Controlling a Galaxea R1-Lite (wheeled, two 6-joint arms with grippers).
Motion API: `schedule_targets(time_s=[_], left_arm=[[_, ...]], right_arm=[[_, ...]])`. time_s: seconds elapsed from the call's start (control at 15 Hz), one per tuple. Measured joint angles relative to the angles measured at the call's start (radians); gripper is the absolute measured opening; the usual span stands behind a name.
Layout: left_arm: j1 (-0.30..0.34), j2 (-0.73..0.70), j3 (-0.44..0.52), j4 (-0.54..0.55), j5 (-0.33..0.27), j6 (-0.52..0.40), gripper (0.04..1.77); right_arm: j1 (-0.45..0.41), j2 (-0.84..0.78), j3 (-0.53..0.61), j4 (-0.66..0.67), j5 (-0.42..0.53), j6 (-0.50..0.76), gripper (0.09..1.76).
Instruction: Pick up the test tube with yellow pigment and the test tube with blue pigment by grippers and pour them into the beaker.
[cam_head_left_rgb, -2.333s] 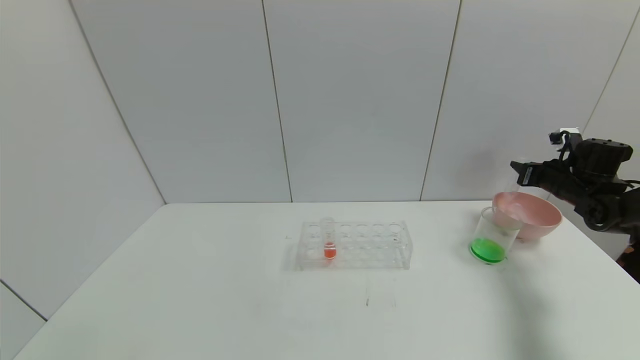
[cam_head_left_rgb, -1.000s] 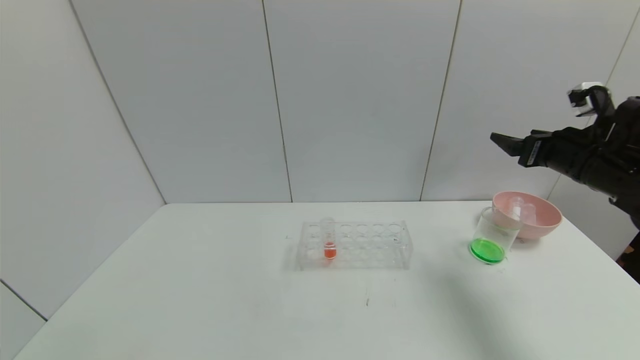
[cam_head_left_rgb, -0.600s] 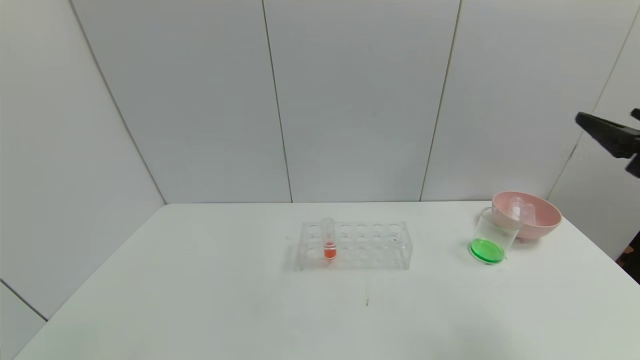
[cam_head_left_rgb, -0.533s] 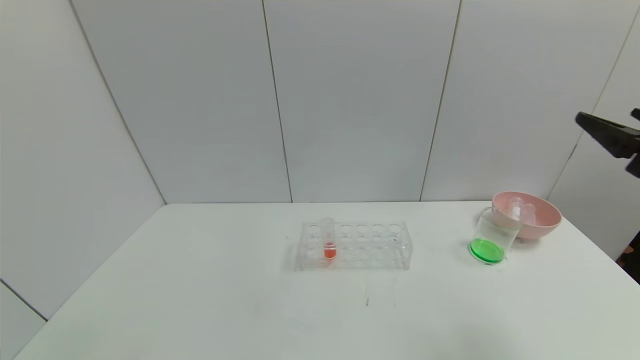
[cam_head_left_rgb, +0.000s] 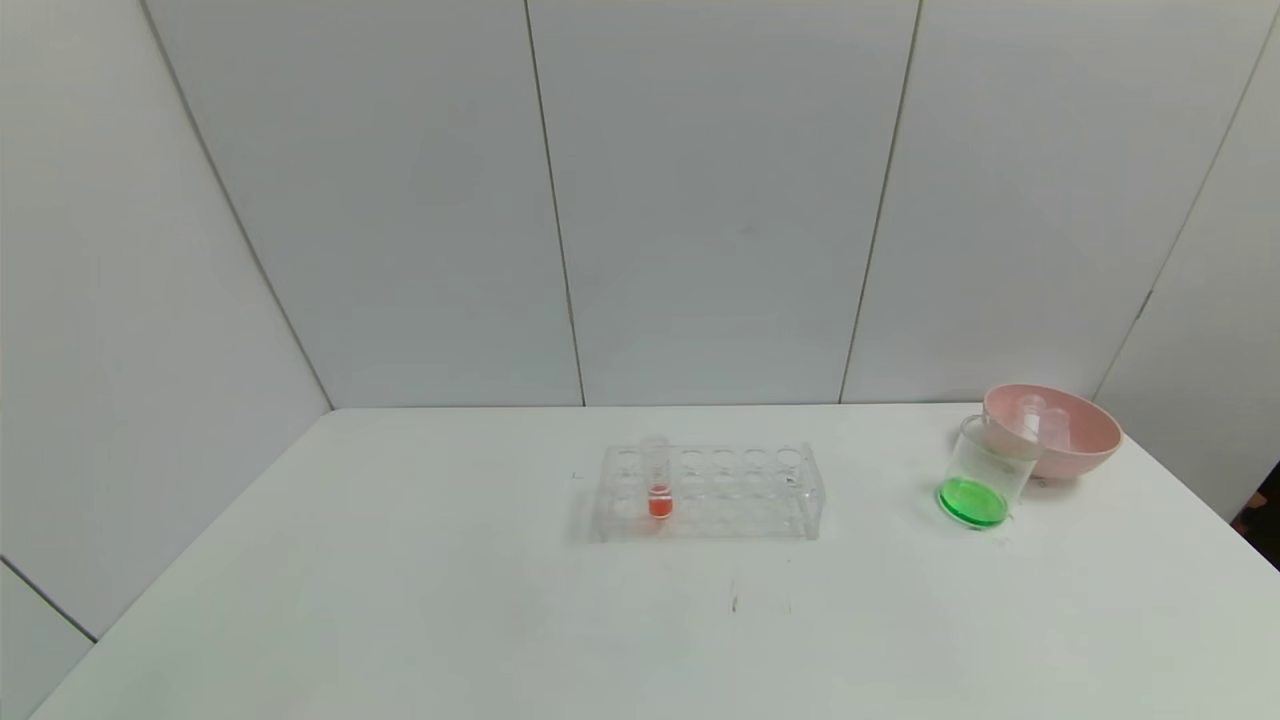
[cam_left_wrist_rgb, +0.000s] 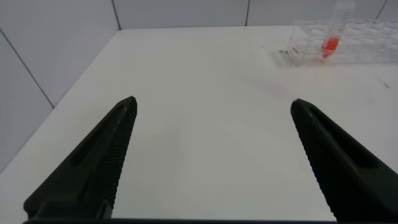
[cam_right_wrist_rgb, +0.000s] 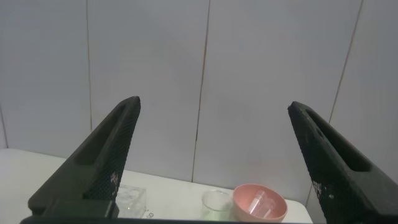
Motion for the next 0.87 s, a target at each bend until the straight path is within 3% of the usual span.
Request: schedule_targets(time_s=[0.27,0.53,0.87], left_arm=[[-0.001,0.000,0.000,0.000,0.000,0.000,1.76],[0.000,0.000,0.000,0.000,0.000,0.000,1.76],[0.000,0.000,0.000,0.000,0.000,0.000,1.76]], right_arm=[[0.019,-0.286,0.031,0.209,-0.002,-0.041,1.70],[0.043,-0.495,0.165,0.256,-0.010,-0.121,1.70],[0.049,-0.568,0.412,0.252,-0.123,-0.147,1.70]])
